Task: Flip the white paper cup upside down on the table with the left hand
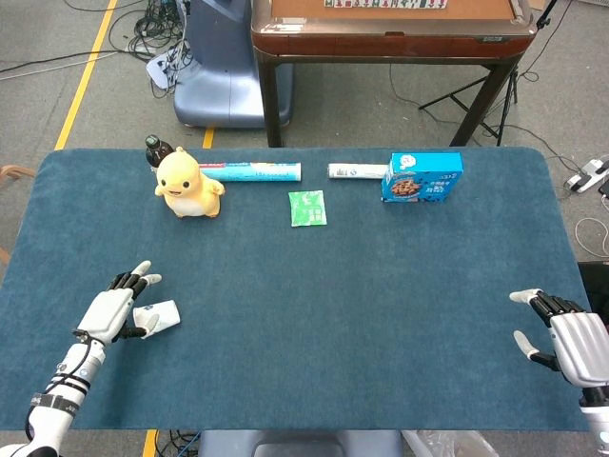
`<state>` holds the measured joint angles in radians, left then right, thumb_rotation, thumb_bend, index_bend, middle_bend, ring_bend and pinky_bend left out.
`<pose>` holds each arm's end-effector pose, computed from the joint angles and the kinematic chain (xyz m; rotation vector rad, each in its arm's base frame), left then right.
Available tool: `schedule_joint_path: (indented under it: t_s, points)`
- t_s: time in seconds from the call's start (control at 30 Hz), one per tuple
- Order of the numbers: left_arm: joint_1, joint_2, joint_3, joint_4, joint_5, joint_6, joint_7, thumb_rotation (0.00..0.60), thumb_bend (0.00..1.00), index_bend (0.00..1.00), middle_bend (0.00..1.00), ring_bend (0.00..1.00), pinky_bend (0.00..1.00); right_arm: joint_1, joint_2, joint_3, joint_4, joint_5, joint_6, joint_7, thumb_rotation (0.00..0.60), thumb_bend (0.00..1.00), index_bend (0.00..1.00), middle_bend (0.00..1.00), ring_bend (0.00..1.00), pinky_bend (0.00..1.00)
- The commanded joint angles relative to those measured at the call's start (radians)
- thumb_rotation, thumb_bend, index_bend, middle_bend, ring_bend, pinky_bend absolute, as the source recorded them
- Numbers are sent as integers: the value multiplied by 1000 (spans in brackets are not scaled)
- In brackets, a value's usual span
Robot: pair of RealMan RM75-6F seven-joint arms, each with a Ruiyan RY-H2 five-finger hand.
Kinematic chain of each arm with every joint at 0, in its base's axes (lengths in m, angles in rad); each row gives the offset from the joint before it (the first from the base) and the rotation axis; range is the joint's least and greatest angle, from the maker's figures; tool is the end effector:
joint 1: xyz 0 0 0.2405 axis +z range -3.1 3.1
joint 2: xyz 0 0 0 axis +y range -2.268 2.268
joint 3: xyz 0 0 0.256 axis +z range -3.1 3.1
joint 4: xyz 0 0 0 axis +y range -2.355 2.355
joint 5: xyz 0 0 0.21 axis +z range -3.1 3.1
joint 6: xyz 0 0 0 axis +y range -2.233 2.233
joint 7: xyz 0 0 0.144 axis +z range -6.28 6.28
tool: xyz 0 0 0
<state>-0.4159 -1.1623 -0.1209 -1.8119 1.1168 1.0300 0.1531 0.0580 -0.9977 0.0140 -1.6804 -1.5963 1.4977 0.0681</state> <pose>-0.2428 0.2657 0.0853 -1.5798 -1.2714 -0.8236 -0.3003 -0.1643 0.1821 1.4589 -0.9131 0.9303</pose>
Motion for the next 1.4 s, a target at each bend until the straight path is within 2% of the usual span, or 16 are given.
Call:
schedule_joint_path:
  t_s: [0.03,0.2,0.37,0.77,0.9,1.1,1.4]
  points:
    - [-14,31,18,-60,-7,7,65,600,353,177,0,0,0,0,0,0,0,0,-1,-1,600,301,321,326,367,458]
    - [-41,69,30,-128,-56,-5,159,600,343,175,0,0,0,1,0,-1,-3,-1,-3,-3,600,302,321,326,367,458]
    - [-73,83,48,-182,-120,6,284,600,261,168,0,0,0,-3,6,-1,-5,-4,7,5,600,302,321,326,367,458]
    - [-150,21,89,-196,-264,59,516,600,244,162,0,0,0,-3,11,1,-3,0,7,14,600,302,321,328,367,458]
    - [-180,3,91,-194,-342,82,583,600,131,115,0,0,0,-3,11,0,-2,-2,7,14,600,302,321,328,367,458]
    - [-204,-32,85,-181,-408,109,607,600,94,110,0,0,0,-3,11,1,-2,-2,7,14,600,302,321,329,367,458]
    - [-218,-98,72,-160,-418,176,614,600,90,166,0,0,0,-3,11,0,-2,-2,6,14,600,302,321,329,367,458]
